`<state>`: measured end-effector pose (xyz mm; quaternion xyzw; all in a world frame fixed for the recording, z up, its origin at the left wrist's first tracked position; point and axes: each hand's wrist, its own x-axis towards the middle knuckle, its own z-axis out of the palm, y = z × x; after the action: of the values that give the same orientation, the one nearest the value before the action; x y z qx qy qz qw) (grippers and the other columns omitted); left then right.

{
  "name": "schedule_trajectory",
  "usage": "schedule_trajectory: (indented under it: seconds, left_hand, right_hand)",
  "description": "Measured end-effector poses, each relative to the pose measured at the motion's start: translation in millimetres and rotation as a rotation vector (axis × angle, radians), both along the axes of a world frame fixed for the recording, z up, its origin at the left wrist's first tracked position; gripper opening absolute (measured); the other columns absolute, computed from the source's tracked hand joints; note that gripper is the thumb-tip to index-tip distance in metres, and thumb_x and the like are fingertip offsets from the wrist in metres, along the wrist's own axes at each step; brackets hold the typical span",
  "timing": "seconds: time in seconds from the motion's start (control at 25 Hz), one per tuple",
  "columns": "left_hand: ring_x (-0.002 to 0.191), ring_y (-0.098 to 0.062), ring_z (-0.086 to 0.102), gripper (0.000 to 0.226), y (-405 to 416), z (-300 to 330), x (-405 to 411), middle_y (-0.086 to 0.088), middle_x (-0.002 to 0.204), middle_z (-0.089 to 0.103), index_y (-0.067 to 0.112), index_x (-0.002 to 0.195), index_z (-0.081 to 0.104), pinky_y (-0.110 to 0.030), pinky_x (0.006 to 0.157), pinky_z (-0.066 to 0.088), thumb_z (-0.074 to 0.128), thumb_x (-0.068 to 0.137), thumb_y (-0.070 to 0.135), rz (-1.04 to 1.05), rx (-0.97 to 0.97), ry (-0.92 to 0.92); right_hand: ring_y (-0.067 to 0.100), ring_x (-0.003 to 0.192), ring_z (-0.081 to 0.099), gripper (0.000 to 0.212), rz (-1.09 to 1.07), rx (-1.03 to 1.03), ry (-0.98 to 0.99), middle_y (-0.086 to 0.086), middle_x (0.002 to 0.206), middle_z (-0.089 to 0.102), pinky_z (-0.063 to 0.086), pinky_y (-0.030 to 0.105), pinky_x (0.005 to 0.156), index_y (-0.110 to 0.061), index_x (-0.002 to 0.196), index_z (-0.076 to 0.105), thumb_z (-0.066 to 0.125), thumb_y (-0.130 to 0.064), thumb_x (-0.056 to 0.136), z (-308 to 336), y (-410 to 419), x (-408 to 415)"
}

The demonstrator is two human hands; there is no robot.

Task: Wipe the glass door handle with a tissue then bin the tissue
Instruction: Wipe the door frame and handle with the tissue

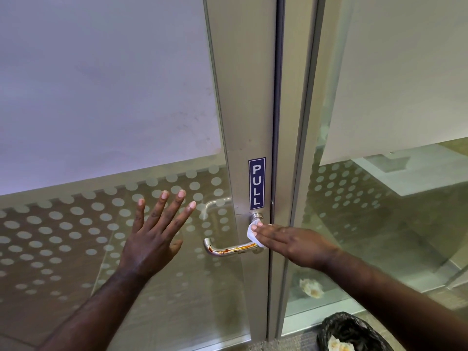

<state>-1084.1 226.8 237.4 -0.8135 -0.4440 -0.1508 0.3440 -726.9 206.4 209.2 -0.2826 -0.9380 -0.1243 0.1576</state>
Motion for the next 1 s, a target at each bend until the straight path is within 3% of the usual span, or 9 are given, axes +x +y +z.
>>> schedule_trajectory:
  seconds: [0.08, 0.24, 0.36, 0.52, 0.64, 0.8, 1.0]
  left_hand:
    - [0.155, -0.024, -0.003, 0.139, -1.0, 1.1, 1.0, 0.002, 0.169, -0.006, 0.030, 0.160, 0.000, -0.057, 0.122, -0.002, 0.093, 0.057, 0.033, 0.006, 0.001, 0.002]
    - [0.155, -0.023, -0.005, 0.139, -2.4, 0.4, 1.9, 0.003, 0.169, -0.007, 0.030, 0.160, -0.001, -0.058, 0.122, 0.000, 0.092, 0.057, 0.033, 0.016, 0.003, 0.003]
    - [0.155, -0.023, -0.005, 0.139, -2.2, 0.2, 2.1, 0.004, 0.169, -0.008, 0.030, 0.160, -0.001, -0.057, 0.122, -0.001, 0.092, 0.058, 0.033, 0.017, 0.008, -0.001]
    - [0.155, -0.023, -0.005, 0.138, -2.1, 0.2, 3.0, 0.004, 0.169, -0.008, 0.031, 0.160, 0.000, -0.056, 0.122, -0.003, 0.092, 0.058, 0.032, 0.017, 0.016, -0.008]
    - [0.155, -0.022, -0.007, 0.138, -1.6, -0.2, 3.2, 0.004, 0.169, -0.009, 0.031, 0.160, 0.000, -0.056, 0.122, -0.004, 0.092, 0.058, 0.032, 0.018, 0.017, -0.010]
    - [0.155, -0.022, -0.007, 0.137, -0.9, -2.2, 2.6, 0.004, 0.168, -0.010, 0.032, 0.160, -0.001, -0.056, 0.122, -0.006, 0.091, 0.058, 0.032, 0.011, 0.013, -0.012]
    - [0.155, -0.022, -0.007, 0.140, 0.2, -3.3, 3.4, 0.004, 0.168, -0.010, 0.032, 0.160, 0.000, -0.055, 0.122, -0.007, 0.093, 0.055, 0.033, 0.015, 0.023, -0.020]
  right_hand:
    - [0.020, 0.123, 0.055, 0.043, 0.036, 0.093, -0.019, 0.010, 0.136, 0.057, 0.033, 0.023, 0.105, -0.005, 0.129, 0.058, 0.051, 0.000, 0.086, 7.6, 3.4, 0.4]
    - [0.023, 0.116, 0.061, 0.037, 0.104, 0.167, 0.006, 0.012, 0.127, 0.063, 0.043, 0.028, 0.099, -0.001, 0.122, 0.063, 0.055, 0.002, 0.085, 11.3, 9.7, 0.5]
    - [0.025, 0.113, 0.063, 0.051, 0.091, 0.118, 0.025, 0.014, 0.126, 0.063, 0.049, 0.033, 0.095, 0.000, 0.121, 0.063, 0.076, 0.008, 0.072, 10.9, 10.0, 0.7]
    - [0.029, 0.113, 0.063, 0.055, 0.044, 0.038, 0.076, 0.016, 0.128, 0.062, 0.057, 0.040, 0.084, -0.001, 0.122, 0.063, 0.077, 0.012, 0.070, 6.5, 7.0, -1.7]
    - [0.027, 0.112, 0.063, 0.049, 0.004, 0.092, 0.103, 0.014, 0.126, 0.063, 0.054, 0.039, 0.091, -0.001, 0.121, 0.064, 0.073, 0.010, 0.074, -2.5, 4.7, -5.0]
    - [0.023, 0.122, 0.056, 0.037, -0.029, 0.133, 0.166, 0.011, 0.131, 0.060, 0.039, 0.040, 0.107, -0.001, 0.126, 0.060, 0.042, -0.002, 0.093, -20.0, -1.8, -15.1]
    - [0.024, 0.126, 0.053, 0.040, -0.203, 0.164, 0.351, 0.012, 0.131, 0.061, 0.036, 0.040, 0.111, -0.002, 0.127, 0.058, 0.056, 0.005, 0.087, -45.8, -21.8, -46.7]
